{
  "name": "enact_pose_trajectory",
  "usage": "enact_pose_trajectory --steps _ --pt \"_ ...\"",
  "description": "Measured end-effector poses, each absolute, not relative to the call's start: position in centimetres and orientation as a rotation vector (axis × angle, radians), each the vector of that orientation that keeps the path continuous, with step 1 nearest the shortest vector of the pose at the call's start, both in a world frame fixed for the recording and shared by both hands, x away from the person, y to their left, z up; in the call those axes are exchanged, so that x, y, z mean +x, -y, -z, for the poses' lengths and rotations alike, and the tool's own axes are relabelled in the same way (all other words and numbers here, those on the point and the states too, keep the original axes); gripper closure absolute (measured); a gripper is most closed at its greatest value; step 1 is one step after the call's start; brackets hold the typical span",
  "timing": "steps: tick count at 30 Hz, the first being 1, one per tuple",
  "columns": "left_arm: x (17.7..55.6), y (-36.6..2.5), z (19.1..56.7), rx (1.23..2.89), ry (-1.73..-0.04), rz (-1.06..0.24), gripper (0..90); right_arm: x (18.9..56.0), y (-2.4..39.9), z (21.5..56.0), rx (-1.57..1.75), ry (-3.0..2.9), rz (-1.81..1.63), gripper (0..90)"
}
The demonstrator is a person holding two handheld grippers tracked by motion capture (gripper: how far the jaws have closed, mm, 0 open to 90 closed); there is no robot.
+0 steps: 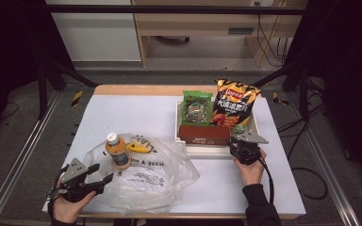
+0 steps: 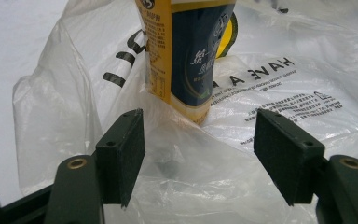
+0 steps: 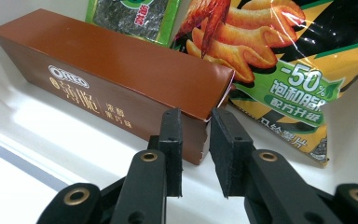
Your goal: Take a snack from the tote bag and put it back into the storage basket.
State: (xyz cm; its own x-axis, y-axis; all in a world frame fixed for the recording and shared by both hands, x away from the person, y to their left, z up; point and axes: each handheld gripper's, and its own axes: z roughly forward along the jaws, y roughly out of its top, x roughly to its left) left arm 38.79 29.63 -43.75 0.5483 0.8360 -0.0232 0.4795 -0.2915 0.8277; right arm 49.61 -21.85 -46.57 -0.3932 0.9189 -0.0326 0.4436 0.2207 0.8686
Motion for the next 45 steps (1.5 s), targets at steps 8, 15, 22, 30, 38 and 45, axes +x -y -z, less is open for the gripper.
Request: enact_pose_trajectory --steps 8,15,22,30,38,45 --pt "38.7 -29.7 43.6 1.930 -1.064 -0.535 33.7 49.6 21.9 46.6 1.247 -1.932 -1.091 71.2" --pt "38.5 -30.0 42.9 1.890 -1.055 -0.545 34.0 48.2 22.5 45.3 1.254 -1.897 -1.146 66.3" --pt "38.3 -30.4 41.5 1.840 -1.042 -0.574 34.0 46.2 22.6 44.0 1.239 -1.907 -1.216 58.0" --pt "38.6 -30.0 39.5 1.808 -1.010 -0.619 32.6 44.4 22.3 43.0 1.224 -1.936 -1.276 47.8" --pt "39.6 -29.3 38.0 1.789 -0.998 -0.646 29.7 43.5 21.3 42.5 1.183 -1.967 -1.292 39.7" --pt "41.1 -28.0 38.2 1.793 -1.020 -0.645 28.1 42.5 21.5 42.1 1.179 -1.959 -1.316 37.5"
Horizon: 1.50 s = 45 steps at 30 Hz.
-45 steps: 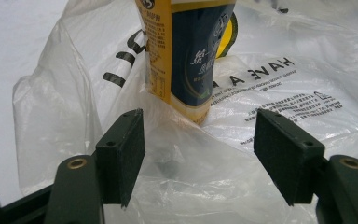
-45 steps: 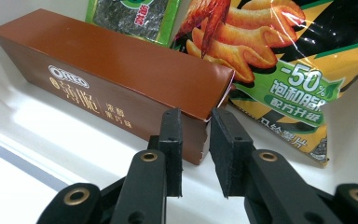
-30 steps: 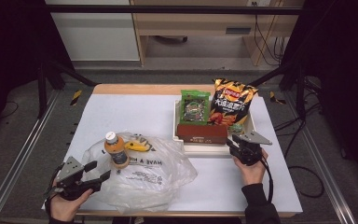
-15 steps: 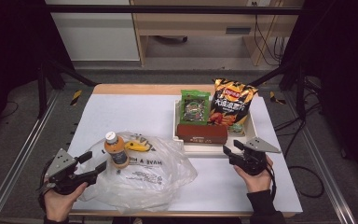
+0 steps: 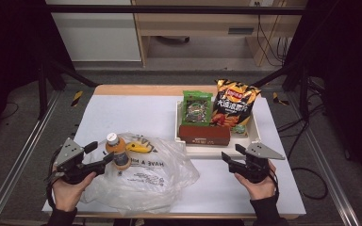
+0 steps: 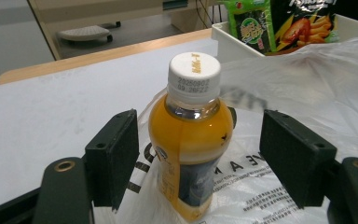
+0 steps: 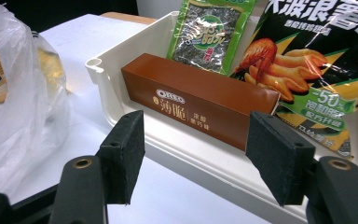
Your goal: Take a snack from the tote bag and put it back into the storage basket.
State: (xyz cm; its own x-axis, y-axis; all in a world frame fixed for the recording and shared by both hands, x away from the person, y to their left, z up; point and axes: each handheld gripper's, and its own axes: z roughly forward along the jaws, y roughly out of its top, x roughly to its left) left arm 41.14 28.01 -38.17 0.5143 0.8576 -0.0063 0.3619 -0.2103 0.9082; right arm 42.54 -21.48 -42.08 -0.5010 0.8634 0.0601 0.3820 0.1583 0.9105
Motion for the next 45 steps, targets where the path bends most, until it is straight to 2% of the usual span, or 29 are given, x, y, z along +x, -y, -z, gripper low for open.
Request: enact_pose_trajectory --steps 11,18,26,37,45 --pt "43.6 -25.6 40.1 1.850 -1.085 -0.681 24.6 42.1 22.4 42.3 1.204 -1.962 -1.306 36.9" --pt "44.7 -25.6 41.2 1.847 -1.131 -0.658 24.4 42.1 22.6 42.6 1.218 -1.969 -1.307 36.7" --pt "45.4 -24.9 42.0 1.866 -1.146 -0.650 29.4 42.2 22.3 42.7 1.205 -1.988 -1.305 36.7" --pt "45.0 -25.2 41.6 1.829 -1.172 -0.661 30.6 42.2 22.2 42.9 1.207 -1.995 -1.301 36.8" --pt "43.0 -24.5 38.8 1.805 -1.048 -0.628 30.7 42.2 22.6 42.7 1.208 -1.977 -1.312 36.9"
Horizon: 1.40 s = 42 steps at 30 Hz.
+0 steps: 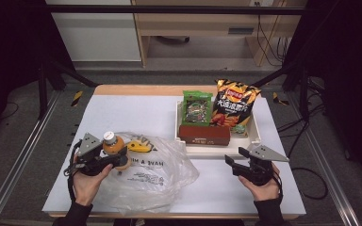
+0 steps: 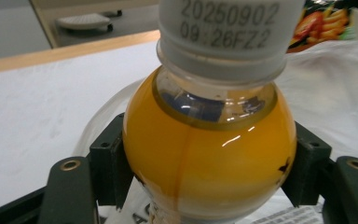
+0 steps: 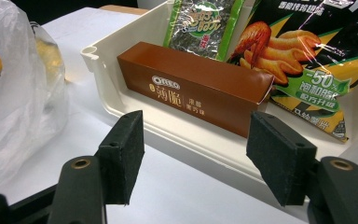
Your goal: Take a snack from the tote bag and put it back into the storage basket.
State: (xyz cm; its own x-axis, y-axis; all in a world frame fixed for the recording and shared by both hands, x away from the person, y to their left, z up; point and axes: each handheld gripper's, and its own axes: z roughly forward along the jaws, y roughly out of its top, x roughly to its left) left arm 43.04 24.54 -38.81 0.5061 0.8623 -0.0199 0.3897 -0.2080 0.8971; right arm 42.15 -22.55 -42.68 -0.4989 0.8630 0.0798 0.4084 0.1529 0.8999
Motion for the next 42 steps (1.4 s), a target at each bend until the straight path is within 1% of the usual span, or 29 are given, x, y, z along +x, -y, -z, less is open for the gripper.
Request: enact_pose_trajectory --steps 7,17,22,24,26,28,36,39,41,42 --pt "41.8 -21.9 38.1 1.840 -0.960 -0.613 30.7 42.0 22.4 42.5 1.205 -1.977 -1.321 36.9" --pt "41.8 -16.7 39.7 1.898 -0.909 -0.567 30.7 41.9 22.5 42.3 1.204 -1.968 -1.328 36.9" --pt "41.9 -15.2 40.7 1.918 -0.895 -0.588 30.7 41.9 22.5 42.3 1.202 -1.966 -1.328 36.9" --pt "42.1 -15.0 41.1 1.936 -0.881 -0.619 30.7 41.9 22.4 42.3 1.199 -1.971 -1.326 37.0" --pt "42.1 -14.5 41.7 1.940 -0.882 -0.558 30.6 41.9 22.3 42.3 1.192 -1.974 -1.327 37.0" --pt "42.1 -14.4 42.1 1.945 -0.892 -0.530 30.6 41.8 22.2 42.3 1.188 -1.978 -1.328 37.0" --pt "42.1 -14.6 42.5 1.930 -0.881 -0.526 30.0 41.8 21.9 42.2 1.184 -1.980 -1.337 37.2" --pt "41.8 -15.0 42.2 1.923 -0.866 -0.532 29.5 41.8 21.8 42.0 1.180 -1.979 -1.345 37.2" --pt "41.5 -15.6 41.6 1.901 -0.831 -0.541 26.8 41.7 21.7 41.7 1.172 -1.976 -1.360 37.2" --pt "41.3 -16.1 41.2 1.897 -0.820 -0.592 25.7 41.6 21.6 41.5 1.167 -1.969 -1.370 37.2"
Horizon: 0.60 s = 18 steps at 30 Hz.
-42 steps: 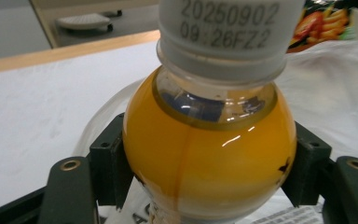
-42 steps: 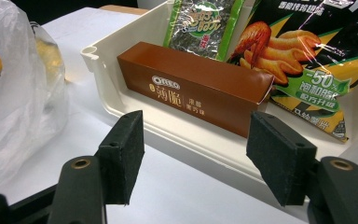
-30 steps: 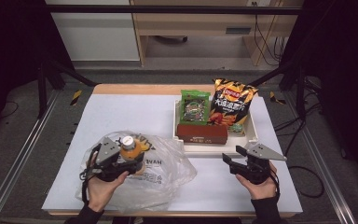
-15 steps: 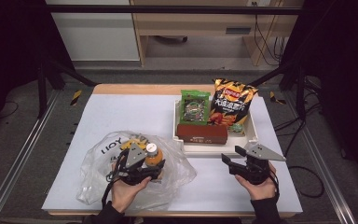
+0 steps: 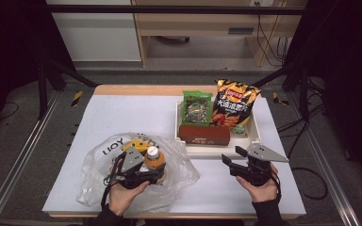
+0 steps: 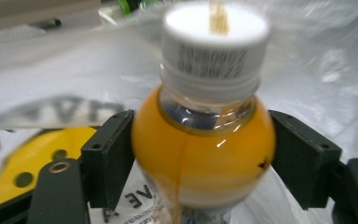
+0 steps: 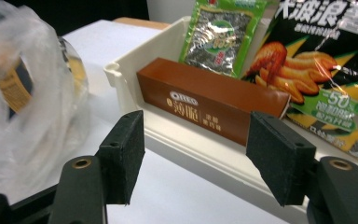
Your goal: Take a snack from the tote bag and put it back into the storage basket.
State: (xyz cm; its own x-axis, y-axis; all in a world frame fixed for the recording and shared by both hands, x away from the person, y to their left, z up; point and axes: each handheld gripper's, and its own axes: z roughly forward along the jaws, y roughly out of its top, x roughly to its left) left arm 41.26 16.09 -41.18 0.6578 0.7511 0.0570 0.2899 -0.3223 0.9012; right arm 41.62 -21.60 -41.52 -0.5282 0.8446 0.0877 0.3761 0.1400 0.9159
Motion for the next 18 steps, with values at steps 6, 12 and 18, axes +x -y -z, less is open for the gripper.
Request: enact_pose_trajectory --steps 6,12,18 --pt "40.0 -18.6 39.6 1.867 -0.811 -0.584 24.2 41.2 21.2 40.2 1.138 -1.954 -1.414 38.6" --pt "39.6 -21.6 39.0 1.842 -0.853 -0.598 23.9 41.0 20.0 38.6 1.096 -1.945 -1.471 39.9" --pt "39.8 -23.7 39.0 1.816 -0.895 -0.598 24.6 40.6 17.7 37.0 1.030 -1.963 -1.541 43.8"
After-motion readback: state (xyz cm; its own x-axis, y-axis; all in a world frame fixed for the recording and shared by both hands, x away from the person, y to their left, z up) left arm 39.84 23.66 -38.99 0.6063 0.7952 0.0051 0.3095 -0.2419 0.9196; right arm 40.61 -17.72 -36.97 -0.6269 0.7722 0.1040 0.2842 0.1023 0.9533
